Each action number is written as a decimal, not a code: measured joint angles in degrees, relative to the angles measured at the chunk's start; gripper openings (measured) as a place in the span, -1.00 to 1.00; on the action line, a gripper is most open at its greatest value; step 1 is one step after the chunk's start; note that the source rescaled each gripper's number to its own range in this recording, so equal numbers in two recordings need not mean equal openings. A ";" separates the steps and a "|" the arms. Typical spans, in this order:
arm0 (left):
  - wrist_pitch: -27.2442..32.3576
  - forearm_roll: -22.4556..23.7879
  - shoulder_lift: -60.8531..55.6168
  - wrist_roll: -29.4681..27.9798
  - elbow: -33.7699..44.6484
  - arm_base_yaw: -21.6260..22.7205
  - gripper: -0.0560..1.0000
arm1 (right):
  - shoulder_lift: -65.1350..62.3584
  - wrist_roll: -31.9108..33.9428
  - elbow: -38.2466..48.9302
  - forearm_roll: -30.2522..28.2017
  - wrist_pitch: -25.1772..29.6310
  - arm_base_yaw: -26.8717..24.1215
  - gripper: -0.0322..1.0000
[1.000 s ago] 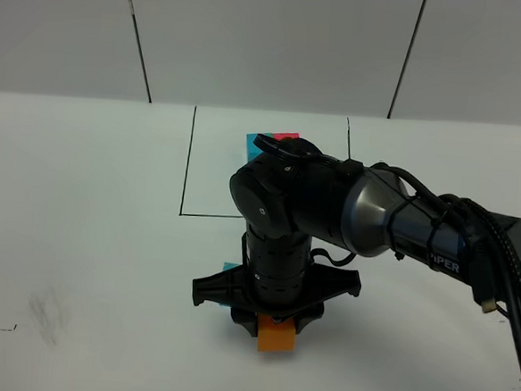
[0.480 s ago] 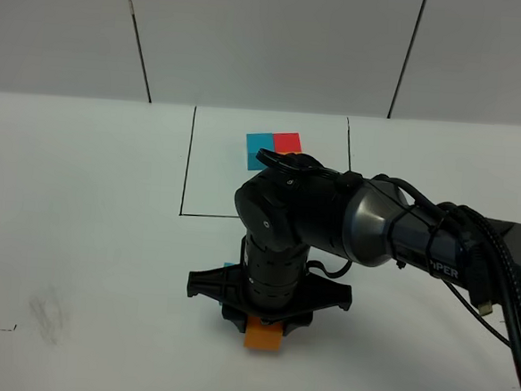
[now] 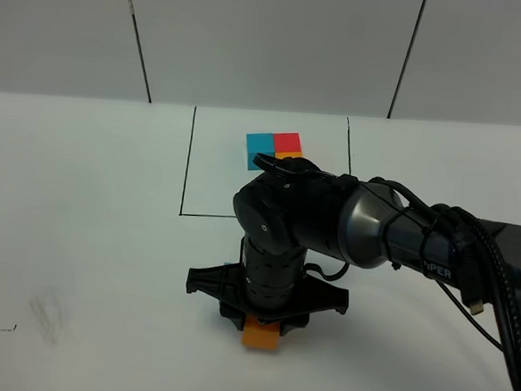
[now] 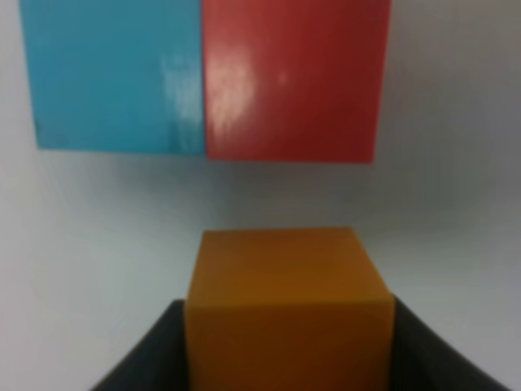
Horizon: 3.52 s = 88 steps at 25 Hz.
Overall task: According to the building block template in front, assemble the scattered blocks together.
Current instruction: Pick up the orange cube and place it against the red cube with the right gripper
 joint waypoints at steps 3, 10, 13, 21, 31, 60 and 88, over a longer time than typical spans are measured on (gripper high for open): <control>0.00 0.00 0.00 0.00 0.00 0.00 0.70 | 0.18 0.17 0.00 0.00 -0.06 0.00 -0.94; 0.00 0.00 0.00 0.00 0.00 0.00 0.70 | 1.48 0.45 0.00 -0.16 -0.15 0.00 -0.94; 0.00 0.00 0.00 0.00 0.00 0.00 0.70 | 2.34 0.45 0.00 0.08 -0.23 0.00 -0.94; 0.00 0.00 0.00 0.00 0.00 0.00 0.70 | 3.28 0.45 0.00 0.11 -1.02 0.00 -0.94; 0.00 0.00 0.00 0.00 0.00 0.00 0.70 | 4.86 0.45 0.00 0.80 -1.84 0.00 -0.94; 0.00 0.00 0.00 0.00 0.00 0.00 0.70 | 5.15 0.29 -0.07 1.17 -2.89 0.00 -0.94; 0.00 0.00 0.00 0.00 0.00 0.00 0.70 | 5.15 0.53 -0.11 0.12 -4.83 -0.17 -0.94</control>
